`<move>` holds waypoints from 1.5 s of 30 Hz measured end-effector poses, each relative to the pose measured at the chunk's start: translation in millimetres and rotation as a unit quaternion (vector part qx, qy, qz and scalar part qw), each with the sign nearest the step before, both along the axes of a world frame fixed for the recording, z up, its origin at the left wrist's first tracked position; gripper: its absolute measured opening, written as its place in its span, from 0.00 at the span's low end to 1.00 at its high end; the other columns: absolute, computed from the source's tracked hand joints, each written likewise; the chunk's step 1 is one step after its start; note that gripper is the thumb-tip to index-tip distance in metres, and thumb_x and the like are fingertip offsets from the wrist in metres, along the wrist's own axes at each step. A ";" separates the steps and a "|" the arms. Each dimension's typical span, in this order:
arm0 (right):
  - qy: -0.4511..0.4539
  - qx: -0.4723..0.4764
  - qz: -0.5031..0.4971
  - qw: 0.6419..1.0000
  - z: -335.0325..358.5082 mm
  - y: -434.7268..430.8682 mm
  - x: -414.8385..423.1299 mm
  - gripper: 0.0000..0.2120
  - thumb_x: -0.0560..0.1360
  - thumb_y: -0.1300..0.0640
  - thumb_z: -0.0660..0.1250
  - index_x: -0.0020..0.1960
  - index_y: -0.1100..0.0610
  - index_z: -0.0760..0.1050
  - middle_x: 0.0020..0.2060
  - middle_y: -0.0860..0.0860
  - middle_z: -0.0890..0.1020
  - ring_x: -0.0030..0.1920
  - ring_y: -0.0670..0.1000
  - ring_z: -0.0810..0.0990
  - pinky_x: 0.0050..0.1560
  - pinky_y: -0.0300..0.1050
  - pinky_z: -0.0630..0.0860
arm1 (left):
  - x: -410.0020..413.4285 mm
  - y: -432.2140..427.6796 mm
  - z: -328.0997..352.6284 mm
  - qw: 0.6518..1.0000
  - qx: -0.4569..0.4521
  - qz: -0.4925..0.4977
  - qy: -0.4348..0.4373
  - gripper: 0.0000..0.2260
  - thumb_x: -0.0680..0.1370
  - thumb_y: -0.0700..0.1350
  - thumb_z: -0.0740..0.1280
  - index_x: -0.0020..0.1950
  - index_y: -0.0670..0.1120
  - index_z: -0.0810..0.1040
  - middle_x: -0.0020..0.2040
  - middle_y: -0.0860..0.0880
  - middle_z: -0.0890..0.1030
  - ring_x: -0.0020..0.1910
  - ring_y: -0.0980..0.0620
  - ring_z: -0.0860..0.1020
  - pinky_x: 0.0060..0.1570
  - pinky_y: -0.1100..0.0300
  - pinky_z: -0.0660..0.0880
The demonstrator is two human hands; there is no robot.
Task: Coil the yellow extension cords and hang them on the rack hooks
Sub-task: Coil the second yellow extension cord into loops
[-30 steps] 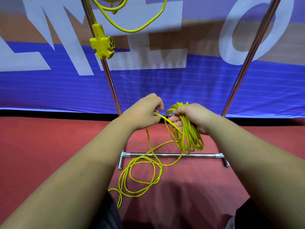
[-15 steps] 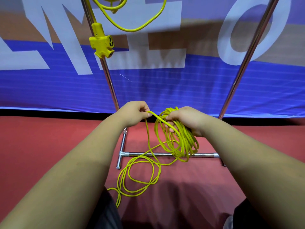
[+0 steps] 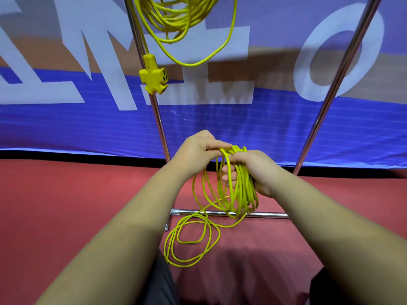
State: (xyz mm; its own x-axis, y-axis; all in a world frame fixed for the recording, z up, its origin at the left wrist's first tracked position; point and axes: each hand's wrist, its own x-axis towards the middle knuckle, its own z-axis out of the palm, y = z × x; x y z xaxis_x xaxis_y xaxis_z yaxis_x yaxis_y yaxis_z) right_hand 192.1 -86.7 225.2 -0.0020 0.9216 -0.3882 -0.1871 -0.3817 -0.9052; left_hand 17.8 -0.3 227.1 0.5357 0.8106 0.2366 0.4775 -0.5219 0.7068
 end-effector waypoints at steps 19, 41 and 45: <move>0.069 0.024 -0.048 0.996 34.8 -20.5 12.3 0.10 0.82 0.53 0.66 0.44 0.56 0.73 0.28 0.49 0.70 0.22 0.49 0.67 0.28 0.43 0.70 | -12.4 -2.2 -33.2 0.982 -0.099 0.089 0.136 0.10 0.74 0.49 0.78 0.46 0.49 0.78 0.36 0.54 0.78 0.36 0.53 0.75 0.39 0.57 0.72; 0.061 -0.017 0.078 0.995 27.6 2.2 17.9 0.06 0.80 0.53 0.72 0.49 0.53 0.78 0.33 0.49 0.75 0.25 0.46 0.69 0.29 0.43 0.73 | -4.1 12.6 -15.0 0.987 0.153 0.035 0.045 0.16 0.77 0.41 0.73 0.63 0.56 0.85 0.45 0.57 0.76 0.47 0.58 0.76 0.49 0.60 0.74; 0.036 -0.032 0.114 0.992 24.9 7.5 21.5 0.05 0.81 0.53 0.69 0.48 0.54 0.77 0.30 0.47 0.71 0.23 0.45 0.65 0.27 0.41 0.68 | -10.0 21.9 -22.2 0.988 0.092 0.061 0.109 0.13 0.77 0.43 0.74 0.61 0.54 0.83 0.47 0.56 0.80 0.46 0.60 0.76 0.47 0.70 0.69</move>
State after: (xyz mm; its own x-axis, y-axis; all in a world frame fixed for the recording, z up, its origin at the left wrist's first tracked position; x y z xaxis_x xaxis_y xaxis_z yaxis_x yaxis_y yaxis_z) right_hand 213.6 -79.3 250.1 -0.2369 0.8678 -0.4369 -0.1530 -0.4774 -0.8653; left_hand 7.8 21.6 204.9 0.4906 0.8264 0.2764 0.6759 -0.5611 0.4779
